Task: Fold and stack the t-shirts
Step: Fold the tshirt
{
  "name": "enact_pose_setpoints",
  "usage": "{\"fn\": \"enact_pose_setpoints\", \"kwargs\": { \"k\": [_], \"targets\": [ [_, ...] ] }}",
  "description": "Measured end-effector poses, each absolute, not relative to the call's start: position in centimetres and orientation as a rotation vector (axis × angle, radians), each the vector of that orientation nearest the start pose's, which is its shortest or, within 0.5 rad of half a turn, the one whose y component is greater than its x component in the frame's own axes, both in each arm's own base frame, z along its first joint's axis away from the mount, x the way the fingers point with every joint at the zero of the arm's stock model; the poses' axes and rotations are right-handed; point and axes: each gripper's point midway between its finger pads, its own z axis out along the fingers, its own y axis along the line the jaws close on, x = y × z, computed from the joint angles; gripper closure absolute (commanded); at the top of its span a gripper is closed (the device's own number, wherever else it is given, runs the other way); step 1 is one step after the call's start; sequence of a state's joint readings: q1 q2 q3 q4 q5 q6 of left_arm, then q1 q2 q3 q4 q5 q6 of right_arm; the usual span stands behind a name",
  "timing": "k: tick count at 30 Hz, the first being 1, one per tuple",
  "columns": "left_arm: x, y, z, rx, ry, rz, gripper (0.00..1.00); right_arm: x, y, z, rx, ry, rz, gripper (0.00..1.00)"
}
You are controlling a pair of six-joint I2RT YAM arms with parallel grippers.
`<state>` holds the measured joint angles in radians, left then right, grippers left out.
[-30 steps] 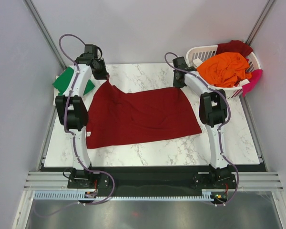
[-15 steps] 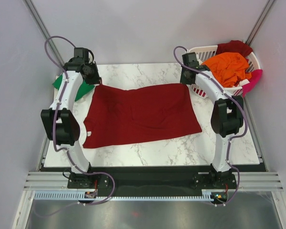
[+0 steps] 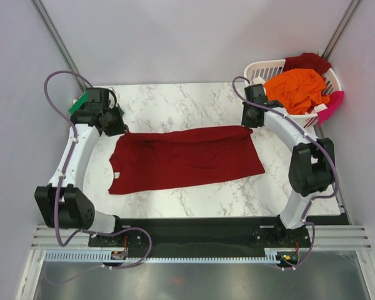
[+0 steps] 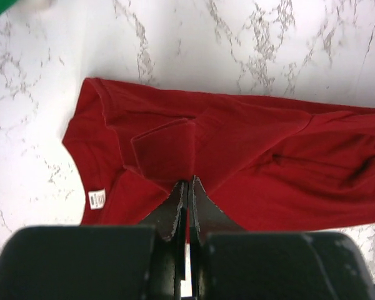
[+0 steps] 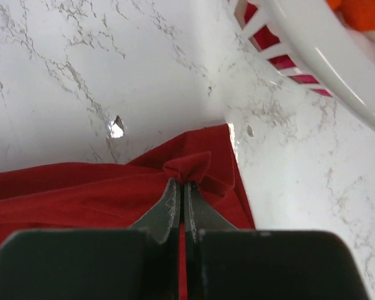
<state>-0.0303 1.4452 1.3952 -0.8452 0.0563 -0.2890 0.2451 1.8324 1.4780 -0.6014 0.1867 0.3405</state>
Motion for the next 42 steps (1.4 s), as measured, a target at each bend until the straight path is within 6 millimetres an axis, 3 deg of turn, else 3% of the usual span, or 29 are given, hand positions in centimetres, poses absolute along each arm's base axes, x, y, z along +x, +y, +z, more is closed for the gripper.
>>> {"fn": "enact_pose_setpoints", "kwargs": {
  "k": [7,13,16,17,18,19,21,22,23,27,32,38,42],
  "targets": [
    [31.7,-3.1,20.1,-0.296,2.456,-0.206,0.98,41.2,8.2,12.9,0.199,2.465,0.01,0.95],
    [28.8,-3.0,18.6,-0.303,2.501,-0.2,0.97,38.7,7.8,11.6,0.2,2.503,0.011,0.92],
    [27.5,-3.0,17.7,-0.311,2.523,-0.195,0.91,37.3,7.6,10.5,0.205,2.533,0.004,0.87],
    [27.0,-3.0,17.4,-0.317,2.534,-0.194,0.88,36.8,7.4,10.0,0.213,2.542,-0.002,0.81],
    [26.6,-2.9,17.0,-0.326,2.547,-0.189,0.82,36.3,7.3,9.6,0.224,2.552,-0.009,0.68],
    [26.3,-2.8,16.6,-0.334,2.56,-0.183,0.49,35.8,7.1,9.1,0.239,2.564,-0.017,0.27],
    [25.5,-2.7,15.6,-0.363,2.596,-0.168,0.31,34.9,6.4,8.0,0.271,2.584,-0.059,0.03],
    [25.1,-2.7,15.1,-0.377,2.615,-0.165,0.21,34.4,6.1,7.4,0.291,2.594,-0.079,0.02],
    [24.7,-2.6,14.7,-0.391,2.631,-0.159,0.2,34.0,5.8,7.0,0.296,2.603,-0.099,0.02],
    [24.2,-2.3,14.2,-0.426,2.656,-0.13,0.21,33.3,5.3,6.2,0.335,2.616,-0.134,0.02],
    [24.4,-2.4,13.1,-0.434,2.703,-0.11,0.27,34.1,5.9,7.2,0.324,2.581,-0.113,0.02],
    [25.2,-3.0,10.7,-0.435,2.783,-0.06,0.27,36.4,10.0,9.3,0.216,2.523,0.061,0.04],
    [26.2,-3.2,8.1,-0.47,2.84,-0.03,0.27,37.9,12.5,7.8,0.151,2.54,0.145,0.05]
  ]
}}
